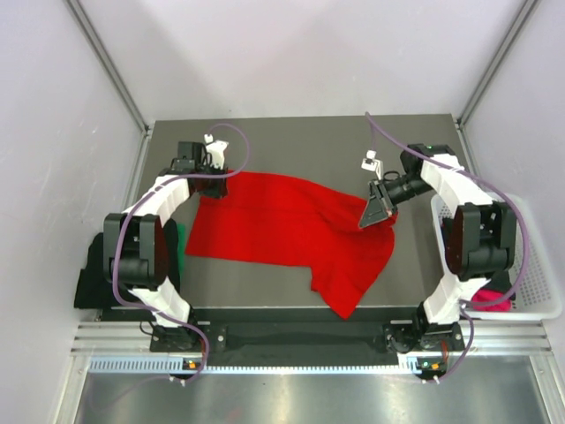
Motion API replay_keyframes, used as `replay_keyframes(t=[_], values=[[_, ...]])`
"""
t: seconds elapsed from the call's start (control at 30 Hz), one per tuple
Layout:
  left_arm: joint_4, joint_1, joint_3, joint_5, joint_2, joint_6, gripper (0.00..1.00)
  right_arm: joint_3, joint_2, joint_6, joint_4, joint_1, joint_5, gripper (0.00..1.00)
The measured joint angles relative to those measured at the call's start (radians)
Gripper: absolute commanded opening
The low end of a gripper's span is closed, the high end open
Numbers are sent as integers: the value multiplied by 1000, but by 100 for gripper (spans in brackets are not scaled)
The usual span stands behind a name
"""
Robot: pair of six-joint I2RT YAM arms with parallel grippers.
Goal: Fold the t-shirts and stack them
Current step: Fold the tshirt
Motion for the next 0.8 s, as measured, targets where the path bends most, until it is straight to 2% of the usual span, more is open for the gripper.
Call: replay_keyframes(t=[0.13, 0.27, 0.33, 0.43, 0.6, 0.7, 0.8], values=[[-2, 0, 0, 59, 0, 0, 34, 1, 35, -34, -14, 0, -47, 2], [-53, -37, 29, 247, 10, -3, 36, 19, 51, -51, -26, 0, -61, 1], [-82, -116, 76, 331, 37, -3, 39, 36, 68, -59, -31, 0, -66, 1], [-69, -298, 127, 389, 80, -5, 47, 64, 104, -67, -35, -5, -72, 0], [-72, -571, 218, 306, 195, 28, 45, 119, 180, -74, -35, -39, -77, 0], [-84, -630, 264, 256, 271, 28, 43, 133, 210, -76, -33, -64, -78, 0], [-89, -634, 300, 230, 338, 14, 44, 133, 226, -71, -34, -94, -76, 0]])
